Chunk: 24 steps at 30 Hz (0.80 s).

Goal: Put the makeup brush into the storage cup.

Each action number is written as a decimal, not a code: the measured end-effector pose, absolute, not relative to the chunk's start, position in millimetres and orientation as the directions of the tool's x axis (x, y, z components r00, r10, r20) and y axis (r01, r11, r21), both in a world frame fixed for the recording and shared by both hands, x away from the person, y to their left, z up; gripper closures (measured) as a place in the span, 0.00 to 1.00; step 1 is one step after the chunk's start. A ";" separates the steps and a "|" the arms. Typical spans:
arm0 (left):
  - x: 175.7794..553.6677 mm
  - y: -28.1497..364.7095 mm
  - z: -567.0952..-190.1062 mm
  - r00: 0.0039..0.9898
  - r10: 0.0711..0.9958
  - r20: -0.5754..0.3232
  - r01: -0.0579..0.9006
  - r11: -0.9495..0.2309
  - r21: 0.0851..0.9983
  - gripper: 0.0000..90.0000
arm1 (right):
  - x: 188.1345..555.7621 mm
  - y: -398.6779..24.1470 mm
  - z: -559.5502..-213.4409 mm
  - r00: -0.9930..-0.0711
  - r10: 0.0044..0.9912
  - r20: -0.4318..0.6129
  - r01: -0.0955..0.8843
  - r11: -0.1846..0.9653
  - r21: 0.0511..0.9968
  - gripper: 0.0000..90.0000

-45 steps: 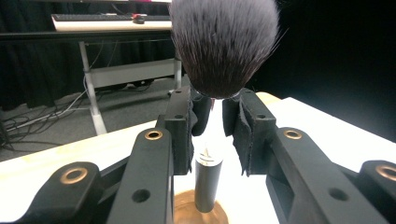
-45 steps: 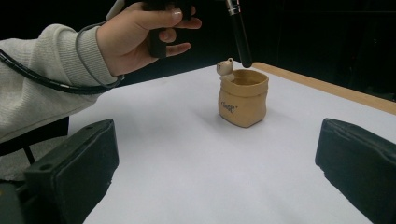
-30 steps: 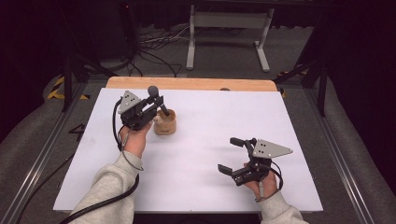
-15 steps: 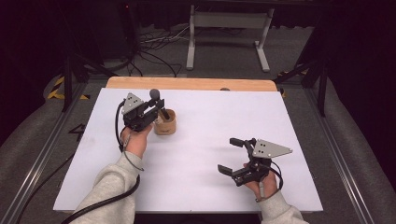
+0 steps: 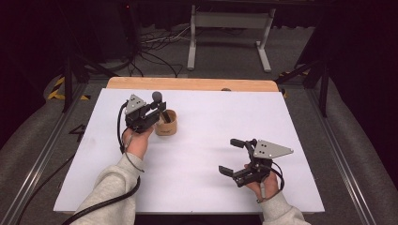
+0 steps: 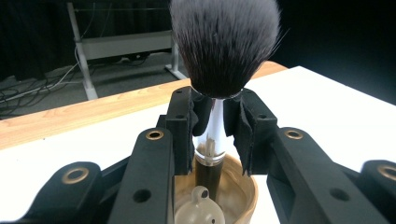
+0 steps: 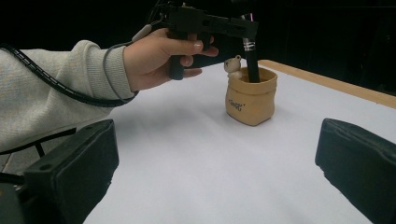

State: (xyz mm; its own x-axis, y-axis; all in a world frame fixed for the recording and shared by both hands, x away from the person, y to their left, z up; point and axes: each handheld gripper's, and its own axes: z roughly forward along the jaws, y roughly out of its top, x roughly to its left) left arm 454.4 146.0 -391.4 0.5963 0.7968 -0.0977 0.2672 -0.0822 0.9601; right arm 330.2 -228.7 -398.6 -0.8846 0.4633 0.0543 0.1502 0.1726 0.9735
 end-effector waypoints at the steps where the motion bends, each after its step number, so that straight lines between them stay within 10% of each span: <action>1: 454.6 145.7 -391.9 0.599 0.795 -0.098 0.267 -0.082 0.960 0.78 | 330.2 -228.7 -398.6 -0.885 0.461 0.055 0.150 0.172 0.974 0.00; 6: 454.6 145.8 -391.8 0.605 0.788 -0.110 0.277 -0.078 0.958 0.77 | 330.5 -229.2 -398.5 -0.887 0.459 0.058 0.152 0.171 0.974 0.00; 15: 448.5 159.9 -379.8 0.658 0.732 -0.175 0.254 0.004 0.967 0.27 | 332.1 -230.7 -399.4 -0.885 0.462 0.064 0.157 0.167 0.973 0.00; 24: 429.1 178.8 -366.5 0.724 0.673 -0.150 0.192 0.011 0.981 0.05 | 333.5 -232.3 -398.0 -0.881 0.470 0.061 0.156 0.165 0.974 0.00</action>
State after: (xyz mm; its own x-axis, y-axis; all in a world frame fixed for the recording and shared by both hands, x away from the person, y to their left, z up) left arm 429.1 178.8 -366.5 0.7242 0.6732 -0.1498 0.1925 0.0113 0.9812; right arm 333.5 -232.3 -398.0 -0.8807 0.4696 0.0613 0.1557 0.1648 0.9740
